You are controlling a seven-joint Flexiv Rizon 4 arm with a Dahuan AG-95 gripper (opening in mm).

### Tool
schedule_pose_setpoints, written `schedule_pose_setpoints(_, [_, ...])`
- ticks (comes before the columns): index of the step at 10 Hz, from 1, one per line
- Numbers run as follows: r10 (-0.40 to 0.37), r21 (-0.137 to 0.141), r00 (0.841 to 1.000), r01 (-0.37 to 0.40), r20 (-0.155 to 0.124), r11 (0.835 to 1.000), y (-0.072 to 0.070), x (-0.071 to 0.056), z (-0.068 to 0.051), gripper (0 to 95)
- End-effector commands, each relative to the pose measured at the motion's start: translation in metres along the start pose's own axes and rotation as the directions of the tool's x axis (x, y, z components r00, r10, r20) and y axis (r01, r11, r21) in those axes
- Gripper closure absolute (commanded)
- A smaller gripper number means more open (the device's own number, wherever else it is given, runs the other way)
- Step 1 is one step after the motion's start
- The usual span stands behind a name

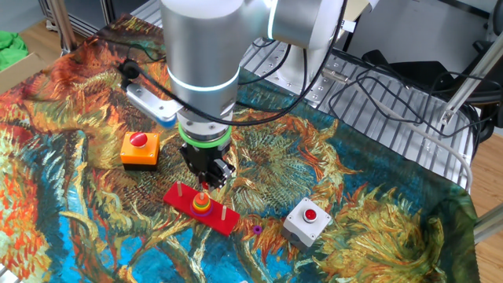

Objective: Take out one Hanoi block and throw it aside

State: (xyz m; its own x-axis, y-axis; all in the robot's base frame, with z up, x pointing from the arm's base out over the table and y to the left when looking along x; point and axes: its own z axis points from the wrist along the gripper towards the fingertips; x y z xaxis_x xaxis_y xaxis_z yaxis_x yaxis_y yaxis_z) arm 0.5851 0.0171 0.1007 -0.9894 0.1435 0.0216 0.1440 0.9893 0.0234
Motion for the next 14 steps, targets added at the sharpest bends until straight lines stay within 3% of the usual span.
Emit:
schedule_pose_setpoints(1, [0.014,0.004,1.0,-0.014,-0.004,1.0,0.001,0.003,0.0,95.0])
schedule_pose_setpoints(5, [0.03,0.004,1.0,-0.03,-0.001,1.0,0.008,0.015,0.004,95.0])
schedule_pose_setpoints(10, [-0.047,-0.002,0.999,0.047,0.013,0.999,0.01,0.042,0.016,95.0])
schedule_pose_setpoints(14, [-0.122,0.005,0.992,0.122,0.019,0.993,0.01,0.054,0.021,95.0])
